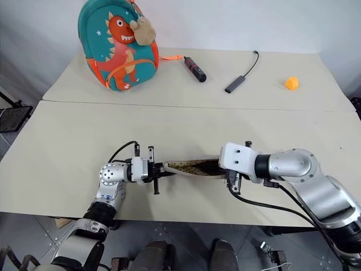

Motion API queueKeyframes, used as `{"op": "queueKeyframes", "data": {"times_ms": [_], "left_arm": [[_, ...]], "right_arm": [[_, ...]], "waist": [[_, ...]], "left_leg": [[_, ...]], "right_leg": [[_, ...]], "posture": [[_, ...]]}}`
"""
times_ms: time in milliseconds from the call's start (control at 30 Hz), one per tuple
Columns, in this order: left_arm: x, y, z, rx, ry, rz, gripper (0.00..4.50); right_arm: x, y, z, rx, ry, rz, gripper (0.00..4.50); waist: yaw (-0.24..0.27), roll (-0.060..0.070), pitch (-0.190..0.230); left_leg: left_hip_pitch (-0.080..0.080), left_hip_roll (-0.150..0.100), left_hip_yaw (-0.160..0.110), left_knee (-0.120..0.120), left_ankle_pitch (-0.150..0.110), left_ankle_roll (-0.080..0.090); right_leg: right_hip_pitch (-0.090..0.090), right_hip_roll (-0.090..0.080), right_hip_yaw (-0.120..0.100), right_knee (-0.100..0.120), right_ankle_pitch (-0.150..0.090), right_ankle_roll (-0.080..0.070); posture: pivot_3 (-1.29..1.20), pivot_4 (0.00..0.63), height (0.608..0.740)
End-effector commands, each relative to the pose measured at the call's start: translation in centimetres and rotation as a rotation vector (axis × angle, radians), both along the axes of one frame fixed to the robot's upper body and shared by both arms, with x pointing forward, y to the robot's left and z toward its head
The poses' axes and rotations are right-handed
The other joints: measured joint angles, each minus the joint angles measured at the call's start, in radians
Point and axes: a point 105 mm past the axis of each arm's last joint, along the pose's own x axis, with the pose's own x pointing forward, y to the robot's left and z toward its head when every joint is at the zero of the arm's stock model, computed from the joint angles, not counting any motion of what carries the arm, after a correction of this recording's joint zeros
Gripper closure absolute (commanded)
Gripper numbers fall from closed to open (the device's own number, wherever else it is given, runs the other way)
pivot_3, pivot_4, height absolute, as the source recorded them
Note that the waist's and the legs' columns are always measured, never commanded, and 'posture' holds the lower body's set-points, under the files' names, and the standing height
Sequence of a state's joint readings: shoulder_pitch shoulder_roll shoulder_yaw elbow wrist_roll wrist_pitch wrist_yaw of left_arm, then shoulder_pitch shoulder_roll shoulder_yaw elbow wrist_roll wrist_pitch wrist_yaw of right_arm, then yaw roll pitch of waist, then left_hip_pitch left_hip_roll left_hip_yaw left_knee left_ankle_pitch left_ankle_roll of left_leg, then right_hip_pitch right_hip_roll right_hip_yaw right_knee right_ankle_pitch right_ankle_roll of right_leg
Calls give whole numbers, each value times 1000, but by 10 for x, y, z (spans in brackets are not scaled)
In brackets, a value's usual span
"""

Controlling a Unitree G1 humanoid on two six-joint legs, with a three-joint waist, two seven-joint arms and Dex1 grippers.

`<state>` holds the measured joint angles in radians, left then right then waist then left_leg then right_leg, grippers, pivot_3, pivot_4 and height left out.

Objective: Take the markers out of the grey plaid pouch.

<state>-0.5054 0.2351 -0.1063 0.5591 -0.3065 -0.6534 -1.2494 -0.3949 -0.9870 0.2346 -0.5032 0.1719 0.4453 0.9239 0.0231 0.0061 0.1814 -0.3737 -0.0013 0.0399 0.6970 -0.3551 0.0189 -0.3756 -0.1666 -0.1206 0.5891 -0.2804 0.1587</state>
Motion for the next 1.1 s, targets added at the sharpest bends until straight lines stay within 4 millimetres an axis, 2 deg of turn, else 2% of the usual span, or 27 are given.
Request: {"op": "queueKeyframes", "data": {"times_ms": [33,133,300,567,767,867,967,1100], "left_arm": [[-3,-2,-1,-21,9,-5,4500],[-2,-3,1,-20,9,-10,4500],[0,-4,3,-25,10,-11,4500],[-1,-4,4,-31,39,-31,4500],[-6,-7,3,-23,113,-97,4500],[-7,-7,3,-24,129,-105,4500],[-7,-7,3,-22,135,-109,4500],[-7,-6,3,-19,145,-113,4500]], "right_arm": [[6,2,5,-70,-83,38,4453],[7,2,-3,-95,-14,7,3933],[12,15,-6,-127,-65,31,2311],[23,21,-9,-174,-93,-16,2311],[51,38,-8,-206,-218,-117,2311],[56,41,-15,-230,-249,-119,2311],[63,35,-24,-305,-296,-147,2311],[63,39,-41,-335,-271,-107,2311]], "waist": [[0,0,0],[0,0,0],[0,0,0],[-1,0,0],[-10,0,0],[-12,0,0],[-13,0,0],[-22,0,0]], "left_leg": [[0,0,0,0,0,0],[0,0,0,0,0,0],[0,0,0,0,0,0],[0,0,0,0,0,0],[0,0,0,0,0,0],[-1,0,0,0,0,0],[-1,0,0,0,0,0],[-1,0,1,0,0,0]], "right_leg": [[0,0,0,0,0,0],[0,0,0,0,0,0],[0,0,0,0,0,0],[0,0,0,0,0,0],[-1,0,0,1,0,0],[-1,0,0,1,0,0],[-1,0,-1,1,0,0],[-1,0,-1,1,0,0]], "posture": [[0,150,740],[0,150,740],[0,150,740],[0,150,740],[0,150,740],[0,150,740],[0,150,740],[0,150,740]]}}
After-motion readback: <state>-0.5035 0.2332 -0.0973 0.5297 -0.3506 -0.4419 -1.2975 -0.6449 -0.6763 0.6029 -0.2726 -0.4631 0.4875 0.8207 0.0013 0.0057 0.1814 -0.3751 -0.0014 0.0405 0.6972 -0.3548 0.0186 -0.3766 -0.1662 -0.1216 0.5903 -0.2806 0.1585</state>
